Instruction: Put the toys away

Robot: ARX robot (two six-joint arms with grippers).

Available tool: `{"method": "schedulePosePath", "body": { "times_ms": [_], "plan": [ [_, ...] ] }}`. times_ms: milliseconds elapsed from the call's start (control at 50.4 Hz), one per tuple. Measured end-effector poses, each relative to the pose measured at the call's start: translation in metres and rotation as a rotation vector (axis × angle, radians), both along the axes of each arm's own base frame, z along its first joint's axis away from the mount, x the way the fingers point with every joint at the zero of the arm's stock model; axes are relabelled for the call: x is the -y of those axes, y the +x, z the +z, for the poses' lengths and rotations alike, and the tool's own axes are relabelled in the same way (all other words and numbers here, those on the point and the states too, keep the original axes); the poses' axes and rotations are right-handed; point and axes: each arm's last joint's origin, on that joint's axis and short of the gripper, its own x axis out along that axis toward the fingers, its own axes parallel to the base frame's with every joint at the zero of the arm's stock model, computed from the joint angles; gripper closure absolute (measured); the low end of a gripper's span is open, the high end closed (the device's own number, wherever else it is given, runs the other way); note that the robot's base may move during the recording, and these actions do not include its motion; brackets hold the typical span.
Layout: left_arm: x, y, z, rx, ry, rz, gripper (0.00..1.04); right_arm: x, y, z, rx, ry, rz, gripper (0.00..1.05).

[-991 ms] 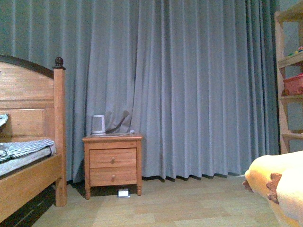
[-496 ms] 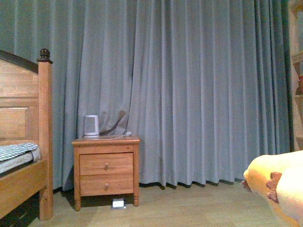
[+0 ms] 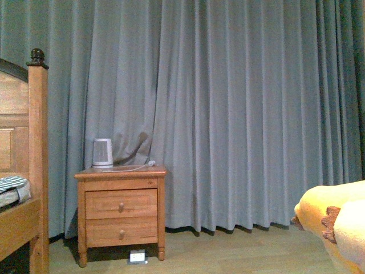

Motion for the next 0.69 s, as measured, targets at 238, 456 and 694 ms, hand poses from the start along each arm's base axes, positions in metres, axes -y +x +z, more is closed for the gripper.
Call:
{"method": "schedulePosePath", "body": {
  "times_ms": [238,456,694],
  "plan": [
    [0.0000,0.0000,0.0000,0.000,0.000,0.000,0.06,0.0000,0.0000,0.0001,0.000,0.000,0.000,0.98],
    [0.0000,0.0000,0.0000,0.000,0.000,0.000,0.06,0.0000,0.0000,0.0000,0.000,0.000,0.000,0.98],
    [0.0000,0.0000,0.0000,0.000,0.000,0.000,0.06,0.0000,0.0000,0.0001,0.000,0.000,0.000,0.98]
  ]
}}
